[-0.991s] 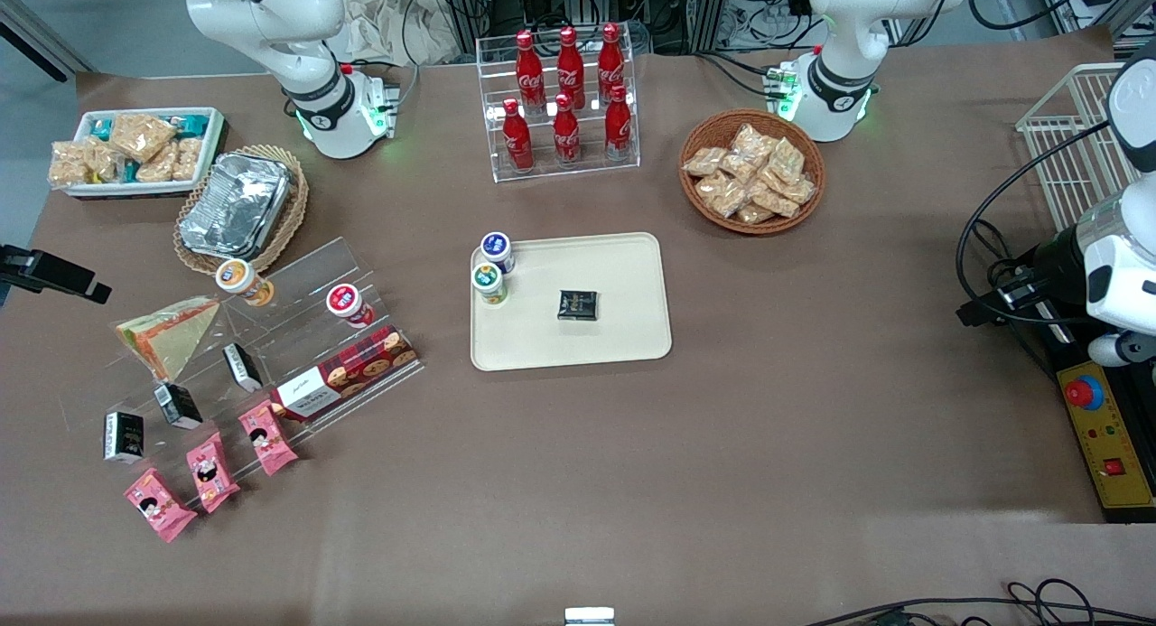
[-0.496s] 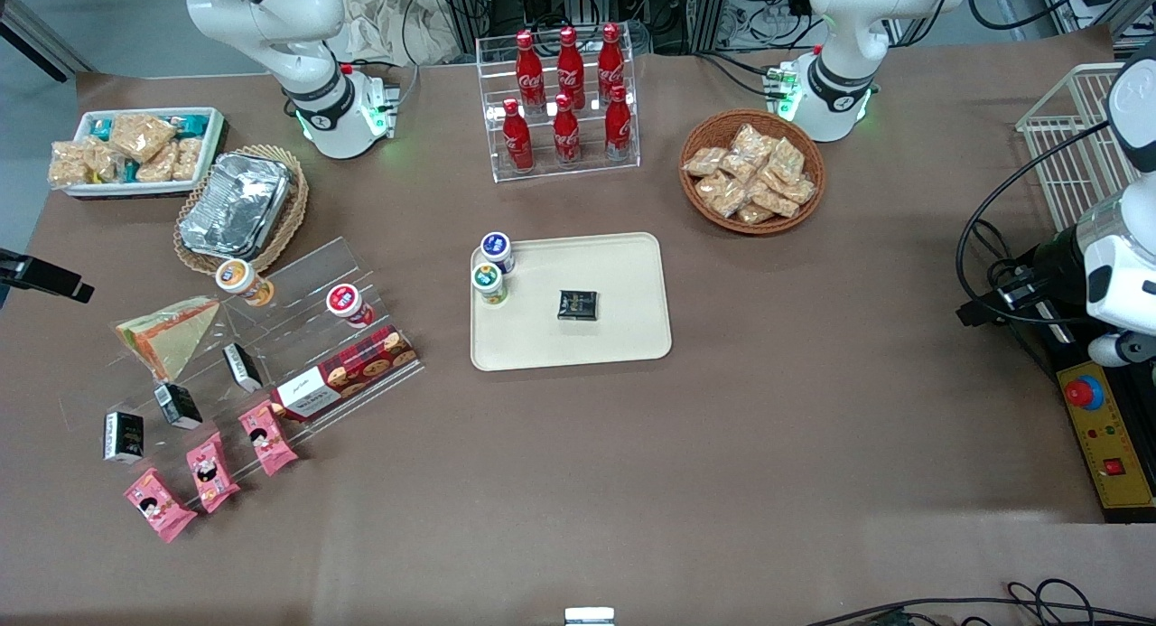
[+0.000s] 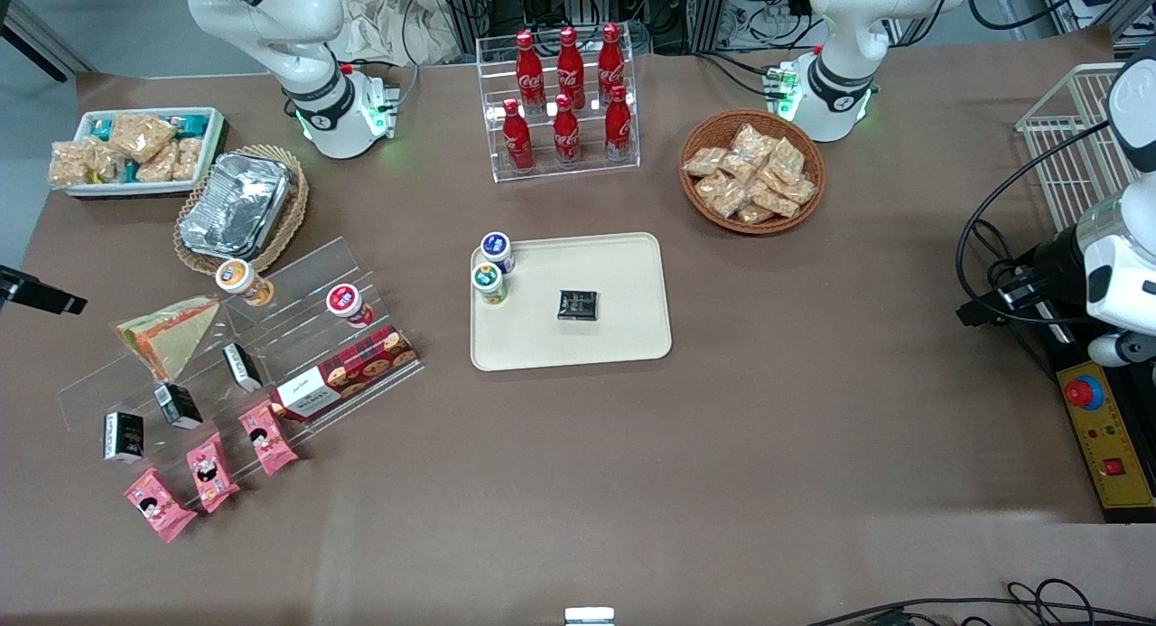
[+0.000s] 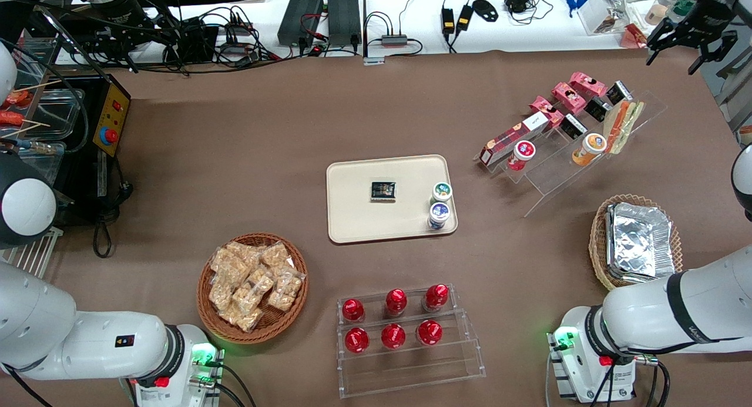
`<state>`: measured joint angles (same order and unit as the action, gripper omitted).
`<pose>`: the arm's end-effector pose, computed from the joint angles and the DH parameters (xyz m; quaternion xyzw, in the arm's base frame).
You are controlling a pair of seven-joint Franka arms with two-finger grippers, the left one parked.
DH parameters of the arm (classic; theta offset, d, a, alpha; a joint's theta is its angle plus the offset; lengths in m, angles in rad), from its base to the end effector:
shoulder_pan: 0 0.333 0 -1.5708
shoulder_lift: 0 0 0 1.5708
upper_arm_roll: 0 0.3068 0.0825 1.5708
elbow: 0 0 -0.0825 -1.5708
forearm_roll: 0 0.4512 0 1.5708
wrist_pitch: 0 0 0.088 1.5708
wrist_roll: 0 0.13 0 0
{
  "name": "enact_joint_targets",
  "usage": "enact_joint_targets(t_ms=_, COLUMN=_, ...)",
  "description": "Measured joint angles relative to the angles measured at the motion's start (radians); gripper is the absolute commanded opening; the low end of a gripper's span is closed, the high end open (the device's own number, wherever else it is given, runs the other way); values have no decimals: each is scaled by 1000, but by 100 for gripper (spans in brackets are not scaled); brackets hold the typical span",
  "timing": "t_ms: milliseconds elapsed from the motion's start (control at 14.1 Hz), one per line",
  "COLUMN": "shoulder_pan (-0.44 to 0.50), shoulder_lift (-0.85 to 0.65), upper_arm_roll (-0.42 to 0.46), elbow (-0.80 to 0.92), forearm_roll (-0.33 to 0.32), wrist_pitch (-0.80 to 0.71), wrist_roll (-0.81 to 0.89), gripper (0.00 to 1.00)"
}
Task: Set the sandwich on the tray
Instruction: 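Lower the open right gripper onto the wrapped sandwich on the acrylic stand, then close the right gripper on the sandwich wrapper and lift it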
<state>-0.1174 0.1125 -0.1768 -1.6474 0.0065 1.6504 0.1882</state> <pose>0.6216 -0.1836 0.4871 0.9695 -0.2389 -0.0541 0.0038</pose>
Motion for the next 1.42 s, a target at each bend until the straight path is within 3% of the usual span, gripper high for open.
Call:
enact_joint_targets(t_ms=920, shoulder_pan=8, shoulder_lift=-116, upper_arm_roll=12, elbow=-537, forearm_roll=-21, wrist_pitch=545, wrist_roll=44, gripper=97)
enact_joint_targets(t_ms=991, shoulder_pan=8, shoulder_lift=-116, upper_arm_roll=12, elbow=-568, forearm_roll=-22, wrist_pitch=590, wrist_roll=43, gripper=85)
enact_joint_targets(t_ms=1274, shoulder_pan=7, shoulder_lift=-97, upper_arm_roll=12, elbow=-635, forearm_roll=-26, wrist_pitch=686, wrist_roll=26, gripper=11)
enact_joint_targets(t_ms=1345, shoulder_pan=7, shoulder_lift=-90, upper_arm_roll=12, elbow=-635, forearm_roll=-26, wrist_pitch=695, wrist_roll=23, gripper=2)
enact_joint_targets(t_ms=1416, shoulder_pan=8, shoulder_lift=-84, upper_arm_roll=12, elbow=-634, forearm_roll=-27, wrist_pitch=702, wrist_roll=21, gripper=0)
